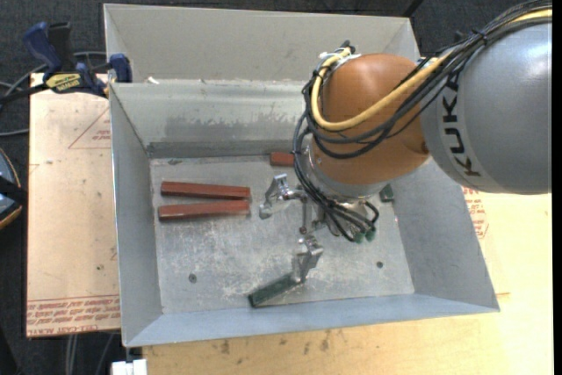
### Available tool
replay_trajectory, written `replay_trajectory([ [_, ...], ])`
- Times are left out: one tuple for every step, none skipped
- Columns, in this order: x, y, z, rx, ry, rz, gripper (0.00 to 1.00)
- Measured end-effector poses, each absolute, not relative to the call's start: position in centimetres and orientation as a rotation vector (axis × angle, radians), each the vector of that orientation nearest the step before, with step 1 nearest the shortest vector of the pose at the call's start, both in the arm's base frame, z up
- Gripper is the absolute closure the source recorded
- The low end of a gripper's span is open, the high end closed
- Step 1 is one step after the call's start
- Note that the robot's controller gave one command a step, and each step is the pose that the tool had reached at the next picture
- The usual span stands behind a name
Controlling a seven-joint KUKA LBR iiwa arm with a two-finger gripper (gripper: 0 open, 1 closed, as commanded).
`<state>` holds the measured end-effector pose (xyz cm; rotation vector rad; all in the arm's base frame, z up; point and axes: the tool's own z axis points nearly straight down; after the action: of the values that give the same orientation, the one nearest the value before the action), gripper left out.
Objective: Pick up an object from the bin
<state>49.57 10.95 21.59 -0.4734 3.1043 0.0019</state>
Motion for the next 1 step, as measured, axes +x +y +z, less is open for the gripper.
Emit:
replay_trajectory([
  [49.25,10.53,16.61,-0.503,3.093,0.002,0.00],
])
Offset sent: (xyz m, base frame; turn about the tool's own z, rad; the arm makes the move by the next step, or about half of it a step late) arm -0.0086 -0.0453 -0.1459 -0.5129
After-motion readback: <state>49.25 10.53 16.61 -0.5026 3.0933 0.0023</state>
